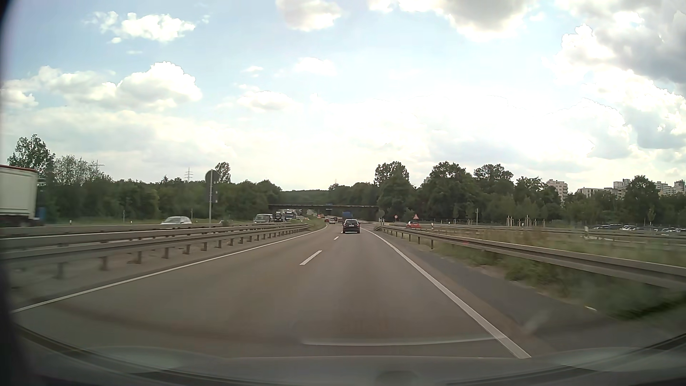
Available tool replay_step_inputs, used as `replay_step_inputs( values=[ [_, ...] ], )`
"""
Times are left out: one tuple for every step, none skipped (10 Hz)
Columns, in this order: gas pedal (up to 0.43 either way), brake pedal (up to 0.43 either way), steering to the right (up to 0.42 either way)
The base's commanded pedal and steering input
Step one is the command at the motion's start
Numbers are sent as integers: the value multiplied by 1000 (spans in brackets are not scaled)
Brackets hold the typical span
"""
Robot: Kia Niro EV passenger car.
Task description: Follow the waypoints while adhering to traffic rules and regulations
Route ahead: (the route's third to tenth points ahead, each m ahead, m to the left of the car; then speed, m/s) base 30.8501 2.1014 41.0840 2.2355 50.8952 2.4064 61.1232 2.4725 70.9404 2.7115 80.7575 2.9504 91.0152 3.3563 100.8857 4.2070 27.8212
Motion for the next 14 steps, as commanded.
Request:
replay_step_inputs(
  values=[
    [67,30,-3],
    [67,30,-4],
    [67,30,-4],
    [67,30,-4],
    [67,30,-3],
    [67,30,-4],
    [67,30,-4],
    [67,30,-3],
    [59,30,-3],
    [59,30,-3],
    [59,30,-3],
    [59,30,-3],
    [59,30,-3],
    [59,30,-3]
  ],
)
